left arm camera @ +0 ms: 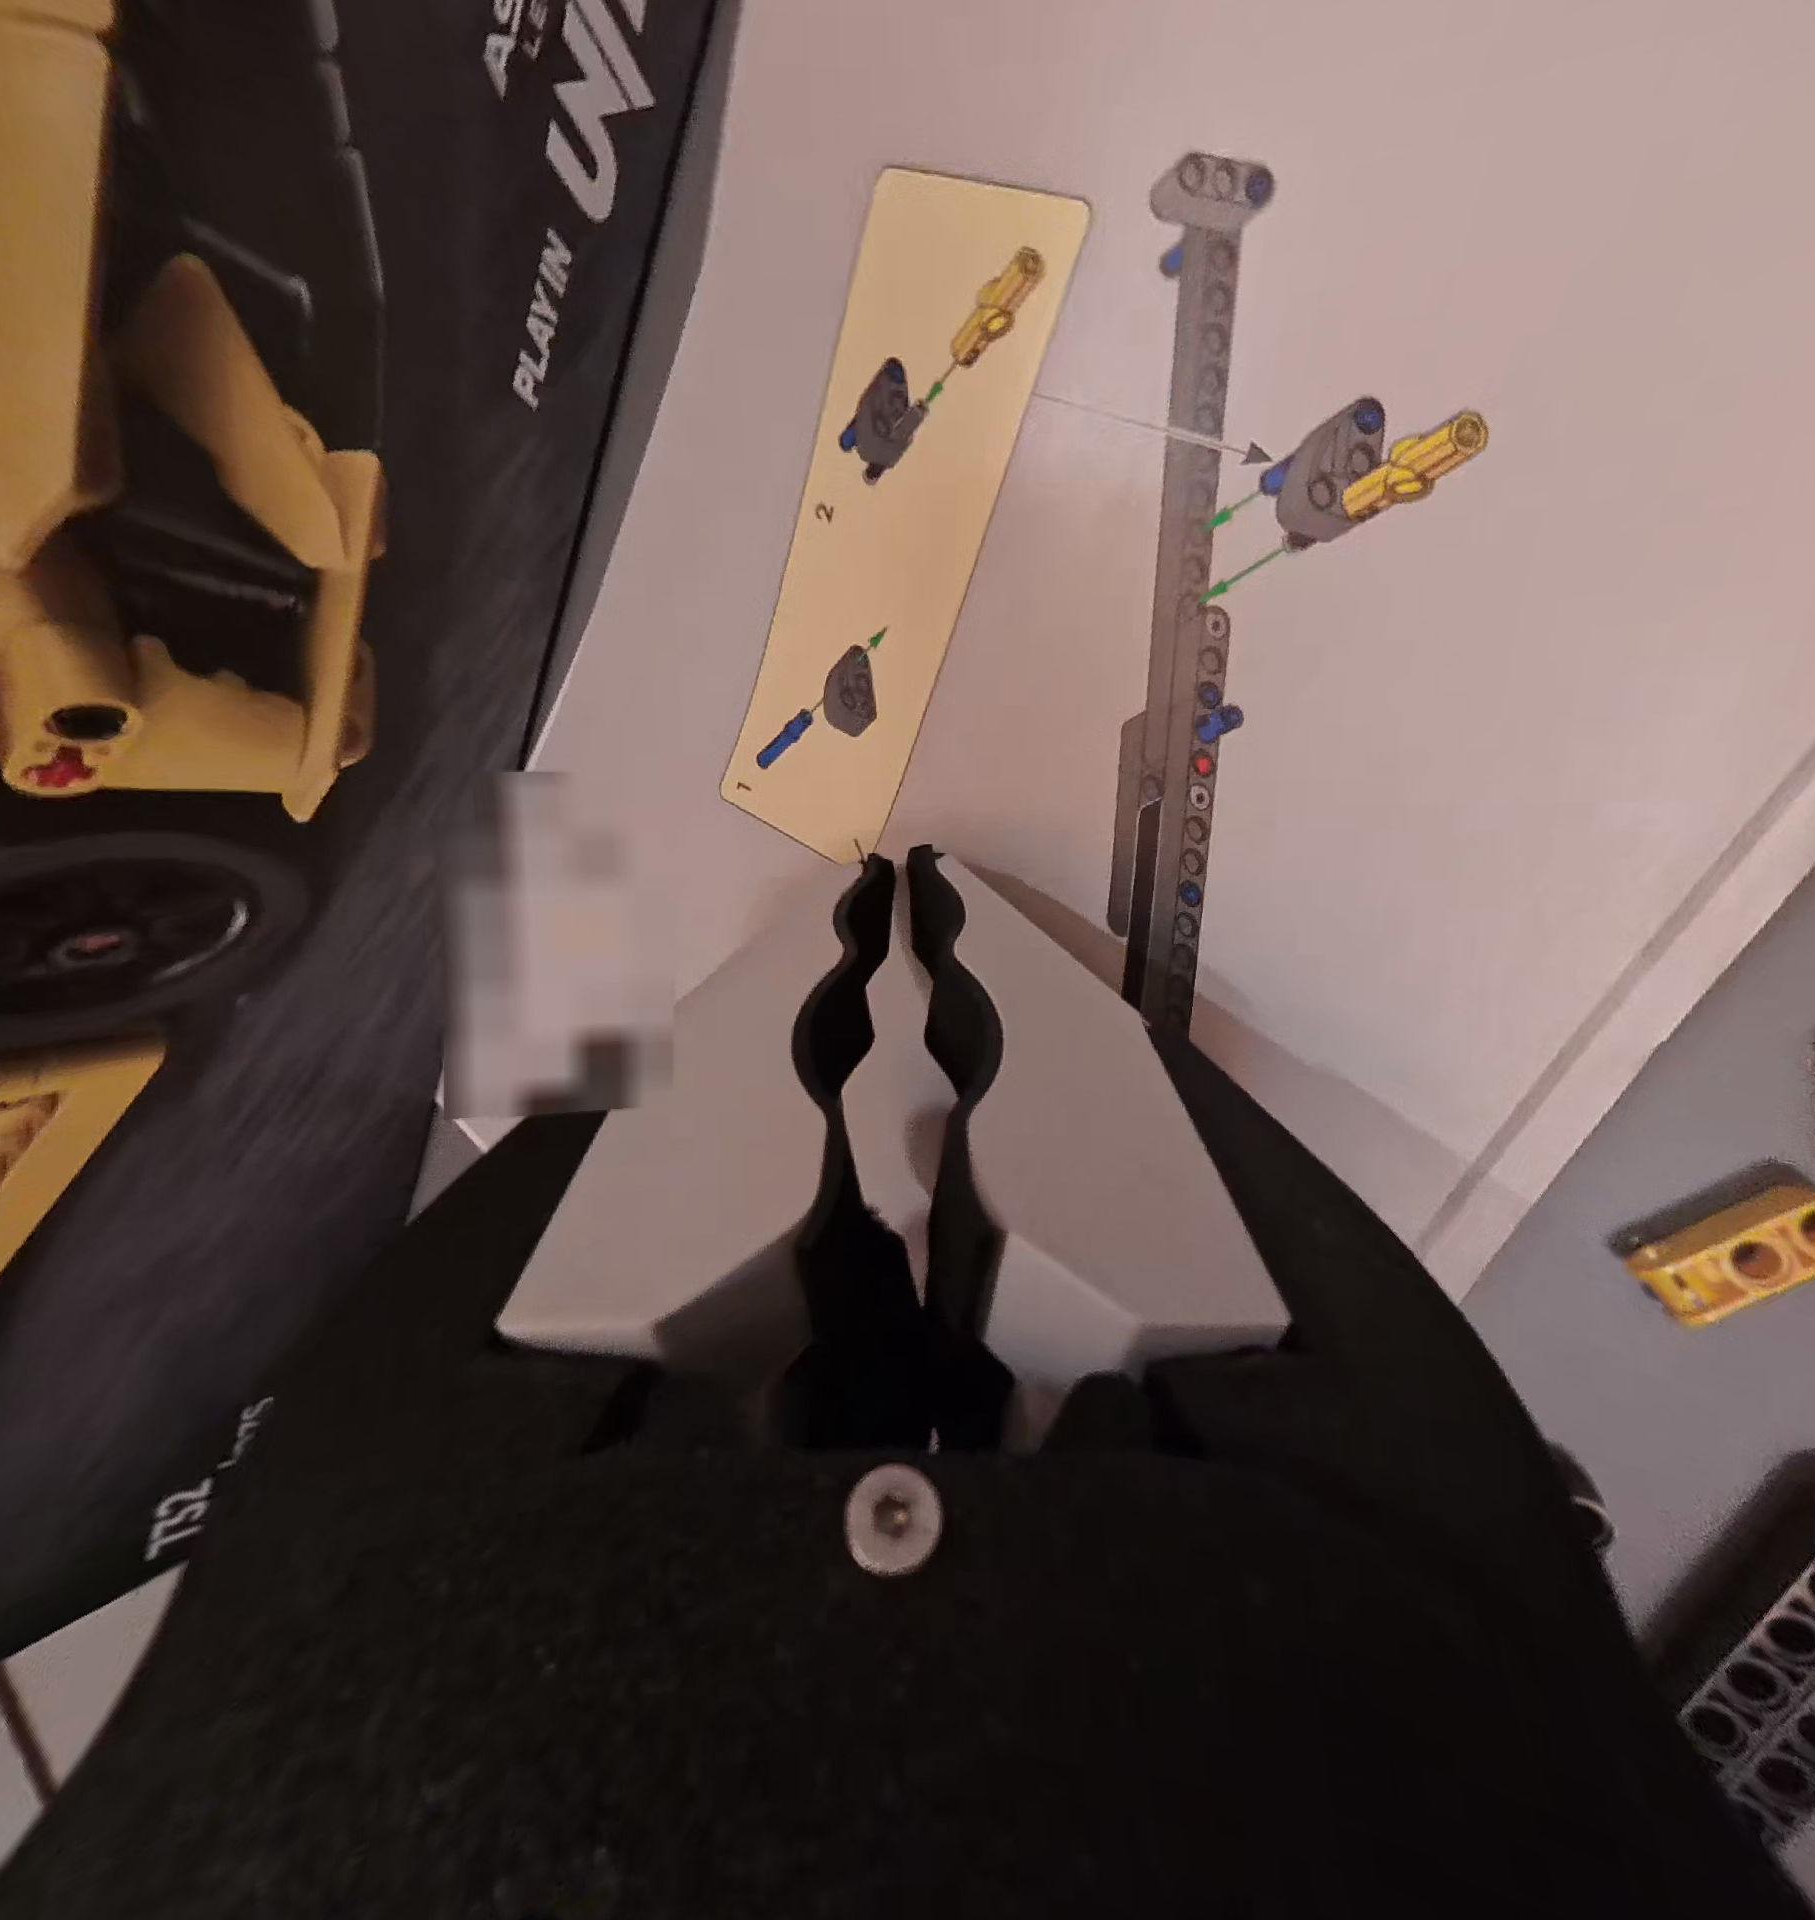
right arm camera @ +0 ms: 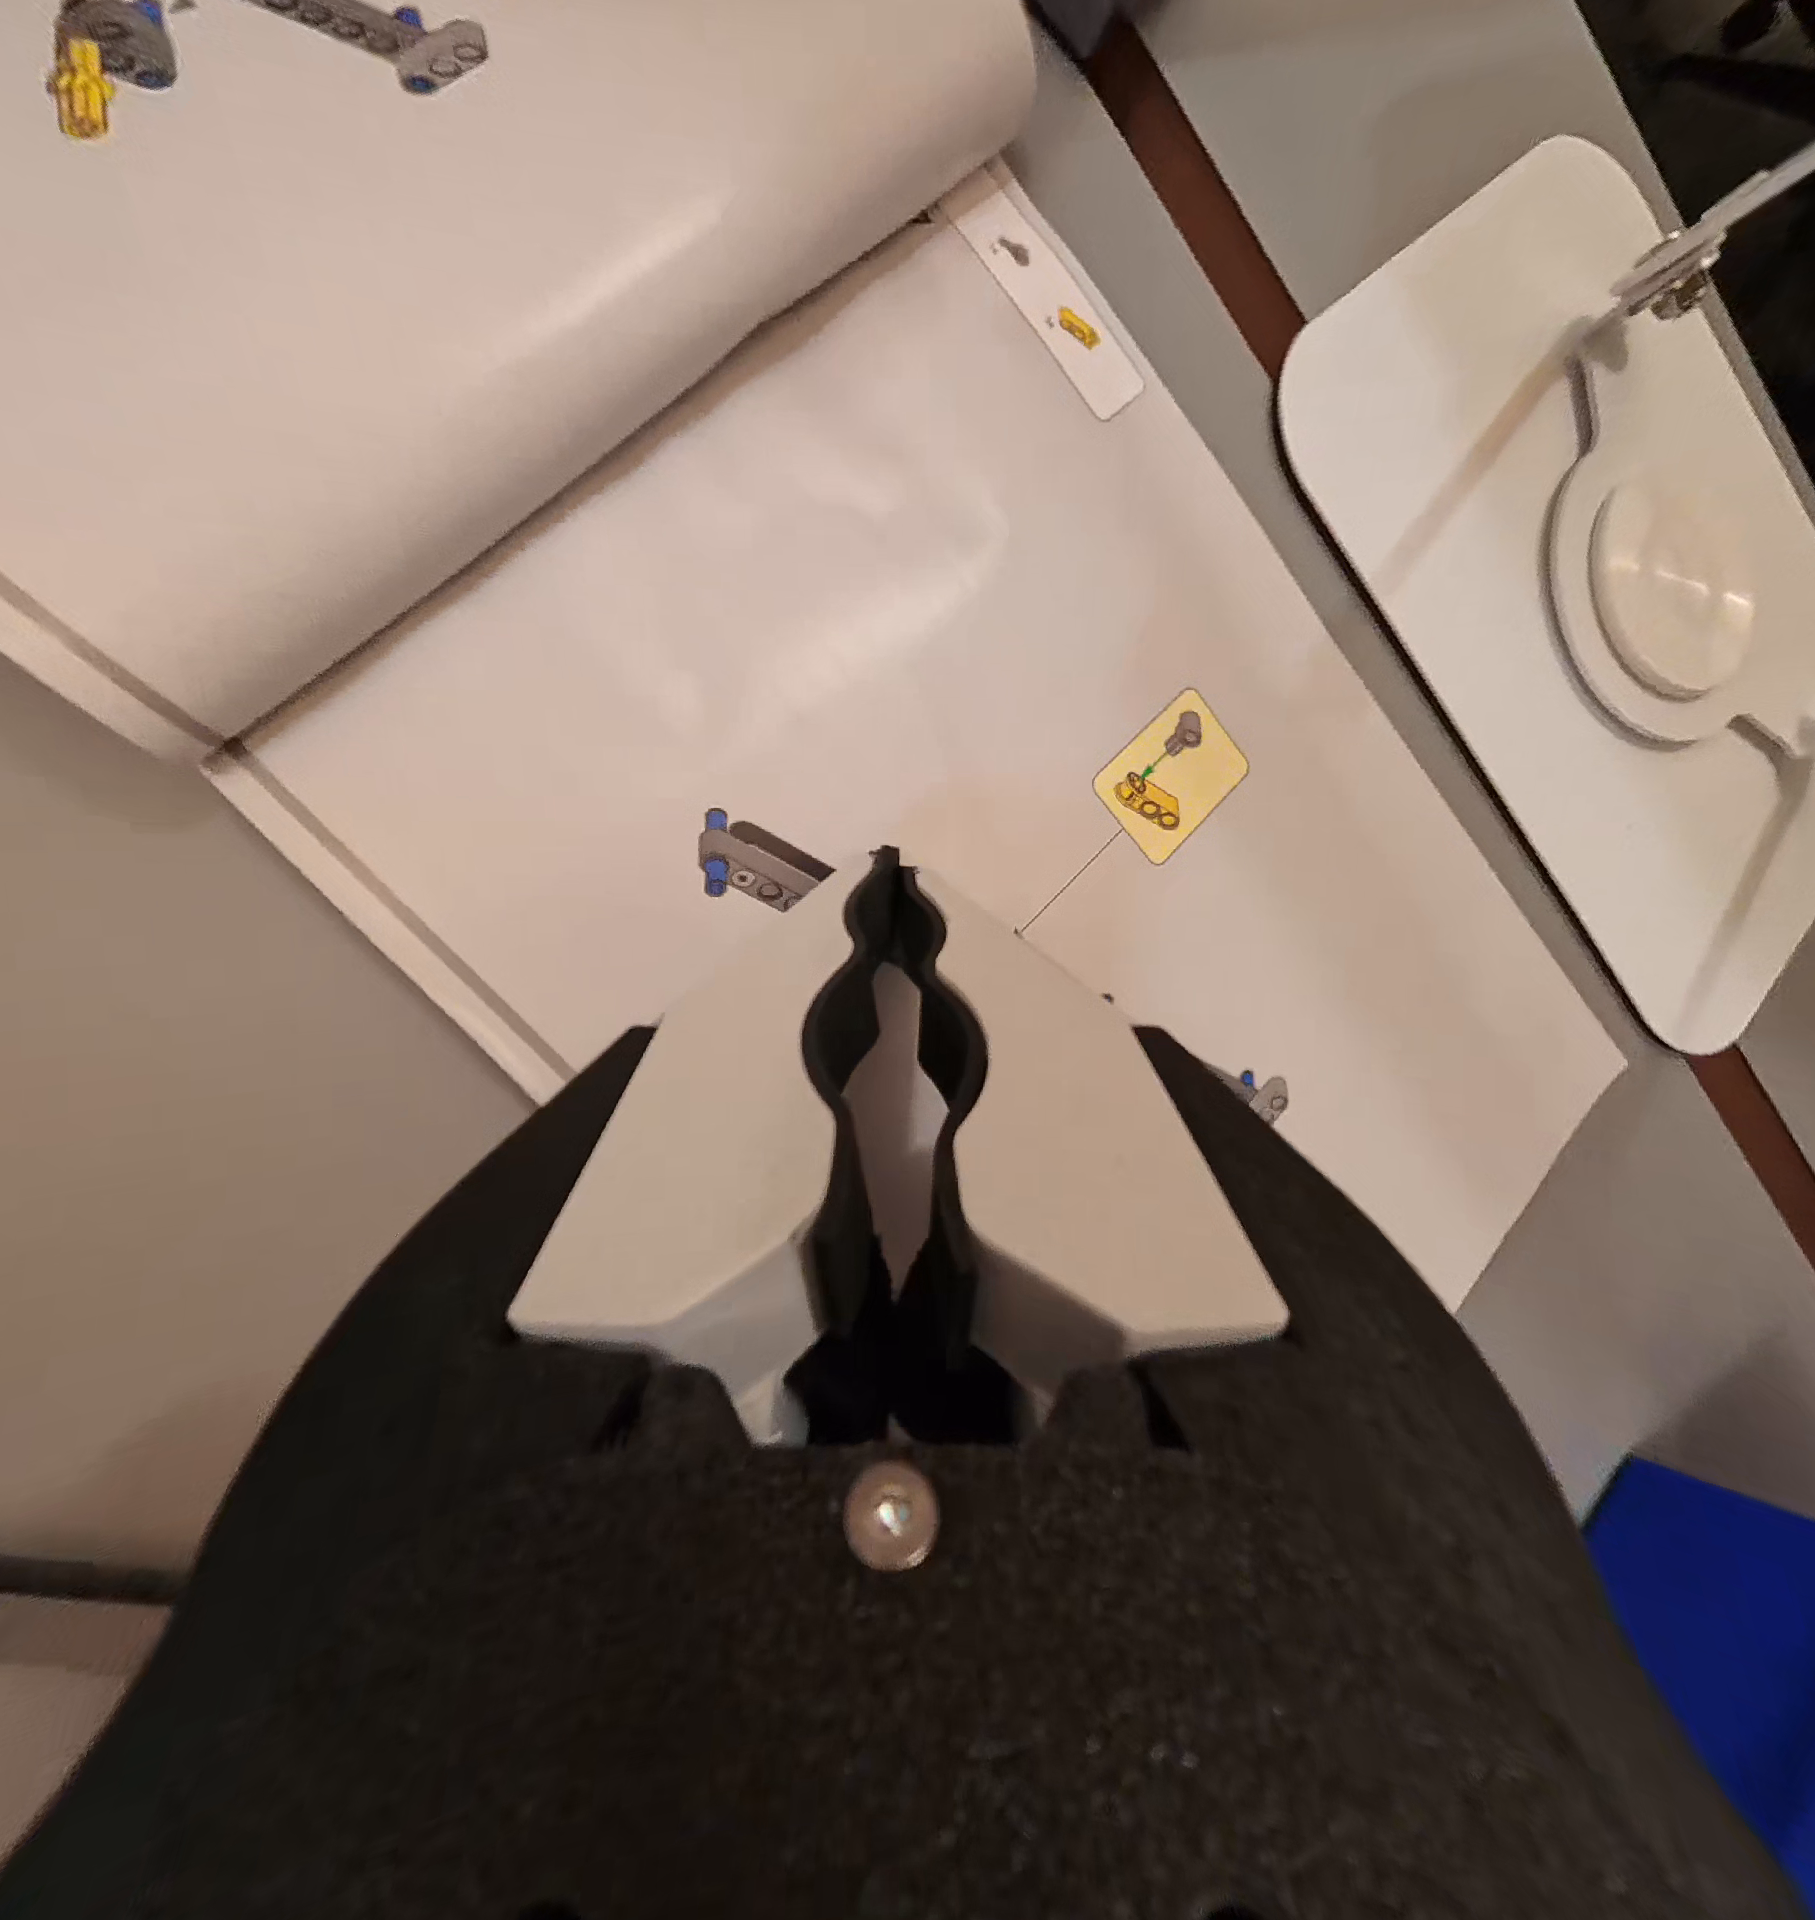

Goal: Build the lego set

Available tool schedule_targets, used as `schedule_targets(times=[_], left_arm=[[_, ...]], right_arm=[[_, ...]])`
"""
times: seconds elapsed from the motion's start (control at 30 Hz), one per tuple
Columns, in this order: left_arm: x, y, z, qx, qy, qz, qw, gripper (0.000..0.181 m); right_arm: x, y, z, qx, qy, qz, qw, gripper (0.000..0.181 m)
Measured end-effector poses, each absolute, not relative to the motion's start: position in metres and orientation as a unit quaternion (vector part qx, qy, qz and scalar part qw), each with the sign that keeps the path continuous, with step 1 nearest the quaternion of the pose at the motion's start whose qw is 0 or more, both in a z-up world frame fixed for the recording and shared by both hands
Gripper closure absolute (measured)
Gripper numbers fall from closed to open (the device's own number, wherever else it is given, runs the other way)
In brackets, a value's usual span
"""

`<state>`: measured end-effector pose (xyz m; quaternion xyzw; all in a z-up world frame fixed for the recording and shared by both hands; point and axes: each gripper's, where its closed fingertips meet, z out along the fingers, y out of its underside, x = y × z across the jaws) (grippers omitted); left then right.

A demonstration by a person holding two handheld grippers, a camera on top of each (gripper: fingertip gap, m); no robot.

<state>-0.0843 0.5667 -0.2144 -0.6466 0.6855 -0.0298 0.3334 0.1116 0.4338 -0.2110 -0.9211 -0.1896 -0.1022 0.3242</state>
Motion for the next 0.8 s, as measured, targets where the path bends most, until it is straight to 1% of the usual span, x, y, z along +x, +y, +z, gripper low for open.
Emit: schedule_targets(times=[0.17, 0.2, 0.33, 0.4, 0.47, 0.5, 0.57, 0.67, 0.8], left_arm=[[-0.102, 0.593, -0.214, -0.657, 0.672, -0.015, 0.342, 0.180], [-0.103, 0.596, -0.215, -0.663, 0.666, -0.031, 0.341, 0.180], [-0.116, 0.617, -0.213, -0.688, 0.640, -0.042, 0.340, 0.178], [-0.123, 0.620, -0.201, -0.711, 0.607, -0.089, 0.343, 0.177], [-0.138, 0.617, -0.193, -0.741, 0.576, -0.122, 0.322, 0.176], [-0.146, 0.612, -0.188, -0.744, 0.574, -0.129, 0.317, 0.177], [-0.157, 0.601, -0.184, -0.734, 0.588, -0.126, 0.317, 0.178], [-0.170, 0.589, -0.200, -0.731, 0.612, -0.097, 0.288, 0.179], [-0.176, 0.581, -0.216, -0.754, 0.586, -0.114, 0.274, 0.181]], right_arm=[[0.112, 0.430, -0.211, -0.921, -0.215, -0.093, 0.312, 0.181], [0.111, 0.429, -0.211, -0.919, -0.224, -0.088, 0.311, 0.181], [0.104, 0.418, -0.211, -0.909, -0.266, -0.025, 0.322, 0.181], [0.108, 0.416, -0.211, -0.914, -0.249, -0.008, 0.321, 0.181], [0.108, 0.417, -0.210, -0.913, -0.259, -0.037, 0.313, 0.181], [0.104, 0.420, -0.206, -0.909, -0.267, -0.058, 0.316, 0.181], [0.078, 0.432, -0.190, -0.888, -0.284, -0.056, 0.358, 0.181], [0.040, 0.453, -0.174, -0.866, -0.296, -0.049, 0.400, 0.181], [0.024, 0.464, -0.190, -0.872, -0.312, -0.055, 0.372, 0.181]])
